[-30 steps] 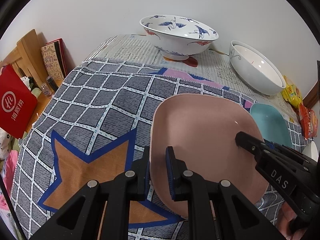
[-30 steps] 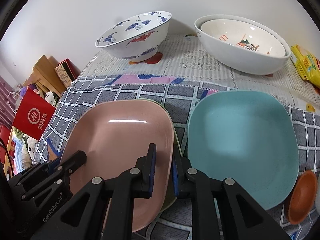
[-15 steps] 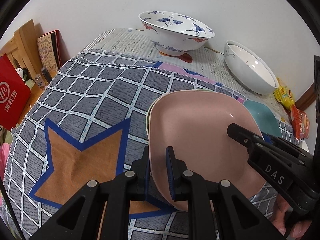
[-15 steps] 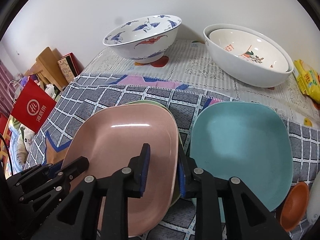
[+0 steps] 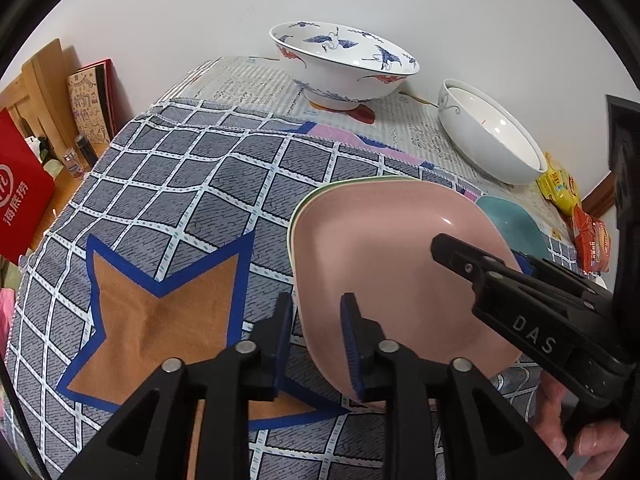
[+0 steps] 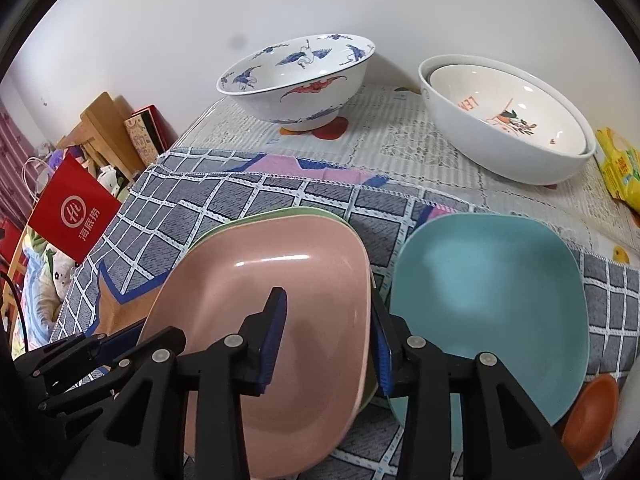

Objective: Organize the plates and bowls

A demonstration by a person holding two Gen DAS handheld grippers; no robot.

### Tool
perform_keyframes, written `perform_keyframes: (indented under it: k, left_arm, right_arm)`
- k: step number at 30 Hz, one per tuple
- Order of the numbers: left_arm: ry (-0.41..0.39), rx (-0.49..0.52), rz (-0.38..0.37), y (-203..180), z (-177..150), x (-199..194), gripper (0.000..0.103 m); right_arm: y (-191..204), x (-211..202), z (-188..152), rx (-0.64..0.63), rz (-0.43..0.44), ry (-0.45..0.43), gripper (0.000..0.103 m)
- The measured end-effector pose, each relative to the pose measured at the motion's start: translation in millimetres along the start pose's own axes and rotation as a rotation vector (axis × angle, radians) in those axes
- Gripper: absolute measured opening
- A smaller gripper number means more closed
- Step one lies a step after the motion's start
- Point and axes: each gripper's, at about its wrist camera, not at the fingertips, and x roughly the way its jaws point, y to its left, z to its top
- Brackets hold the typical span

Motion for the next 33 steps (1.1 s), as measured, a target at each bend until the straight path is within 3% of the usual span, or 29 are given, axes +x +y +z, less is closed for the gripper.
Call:
perform_keyframes:
  k: [6,14,20,26,27,33]
  left_arm:
    - [-0.012,0.011,-0.017,-0.8,2.4,-0.9,0.031]
    - [-0.032,0.021,-0.020,-2.9,2.2,-8.6,0.042]
    - [-0.044,0.039,-0.011,-4.7,1.8,-14.7,0.046]
    - [-0.041,0.041,-0.002,-6.1,0.1,-16.4,0.047]
    - [-0.039,0.041,-0.001,-6.2,-0.1,-16.2,0.047]
    - [-0.034,0.046,0.013,-7.3,-3.3,-19.0,0.047]
  right_arm:
    - [-4.7,8.3,6.4,0.009,0.042,0.024,0.039]
    - [-7.4,11.2,10.5,-0.004,0.122,0.019,0.052]
    - [-5.9,3.3,12.9,-0.021,0.118,-0.011,0.052]
    - [-5.2,-2.3,13.1,-0.036,0.109,-0.040,0.059]
    - [-5.3,-0.8,12.8,-0.032,0.111,-0.034,0.063]
    - [-5.8,1.2,9.1,-0.051,0.088,-0.021,0.063]
